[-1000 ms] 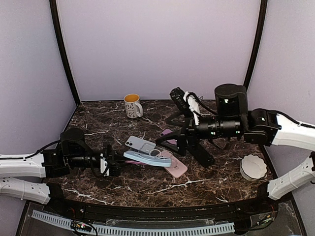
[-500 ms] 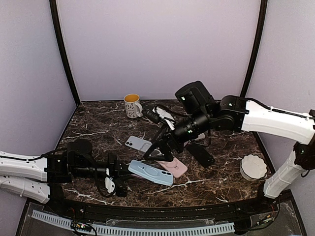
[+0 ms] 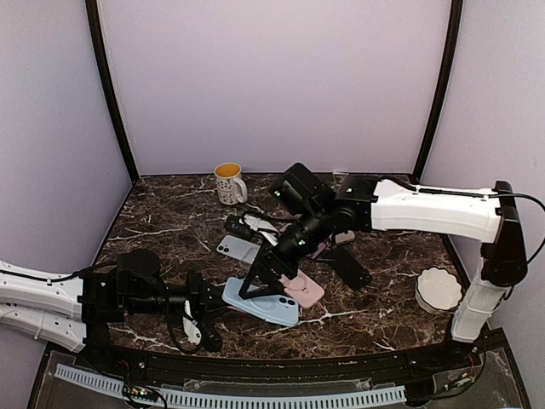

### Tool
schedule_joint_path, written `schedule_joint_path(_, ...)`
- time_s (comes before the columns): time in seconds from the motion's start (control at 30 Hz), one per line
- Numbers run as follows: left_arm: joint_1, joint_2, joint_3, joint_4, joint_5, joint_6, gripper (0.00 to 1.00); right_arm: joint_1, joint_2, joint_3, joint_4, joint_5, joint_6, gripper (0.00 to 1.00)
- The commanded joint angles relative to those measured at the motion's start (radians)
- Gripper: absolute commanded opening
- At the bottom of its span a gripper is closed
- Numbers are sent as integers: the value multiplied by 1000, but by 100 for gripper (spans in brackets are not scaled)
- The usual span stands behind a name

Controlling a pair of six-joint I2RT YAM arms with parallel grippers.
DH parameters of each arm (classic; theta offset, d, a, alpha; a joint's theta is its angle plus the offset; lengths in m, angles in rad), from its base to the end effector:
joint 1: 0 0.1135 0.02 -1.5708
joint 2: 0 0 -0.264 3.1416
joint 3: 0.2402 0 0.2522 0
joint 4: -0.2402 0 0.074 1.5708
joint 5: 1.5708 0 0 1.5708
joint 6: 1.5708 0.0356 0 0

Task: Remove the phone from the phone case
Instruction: Remove the phone case from the phone.

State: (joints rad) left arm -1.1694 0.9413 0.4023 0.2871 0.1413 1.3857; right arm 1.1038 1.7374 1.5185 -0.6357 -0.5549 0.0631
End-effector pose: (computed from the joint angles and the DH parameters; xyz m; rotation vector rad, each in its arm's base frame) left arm 0.0780 -0.1966 0.2254 1.7687 0.4299 0.0242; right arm 0.1563 0.3517 0.3006 -1.5345 2.1200 1.1551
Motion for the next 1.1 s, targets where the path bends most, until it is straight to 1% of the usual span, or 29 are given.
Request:
schedule_joint_path(0.0,-10,-15,-5,109,-12,31,0,16,47,58,-1,-25,-57,99)
schedule_joint_path(0.17,-12,-10,-6,112,-15,32,0,26,100,104,-24,2,-86,99)
schedule_joint_path(0.4,-12,7,3,109,-30,12,0,47,122,114,-40,-34,-124,99)
schedule_joint_path(0.43,-13,9,3,110,-34,12,0,48,123,109,-40,-41,-130,97)
schedule_joint_path(0.53,-12,14,3,111,-38,10,0,50,129,102,-37,-41,-139,87)
schedule_joint_path(0.6,-13,14,3,111,-39,9,0,51,133,100,-37,-38,-140,85)
schedule_joint_path(0.7,-12,12,3,114,-41,10,0,51,137,96,-28,12,-130,96)
schedule_joint_path(0.73,-13,10,2,114,-42,10,0,51,138,95,-24,17,-129,98)
schedule_joint_path(0.9,-12,13,1,112,-46,10,0,53,142,99,-28,-9,-135,98)
schedule_joint_path(1.0,-12,11,1,112,-45,7,0,56,142,95,-21,-5,-134,91)
schedule_joint_path(1.07,-13,11,2,112,-45,7,0,56,143,97,-21,-12,-135,83)
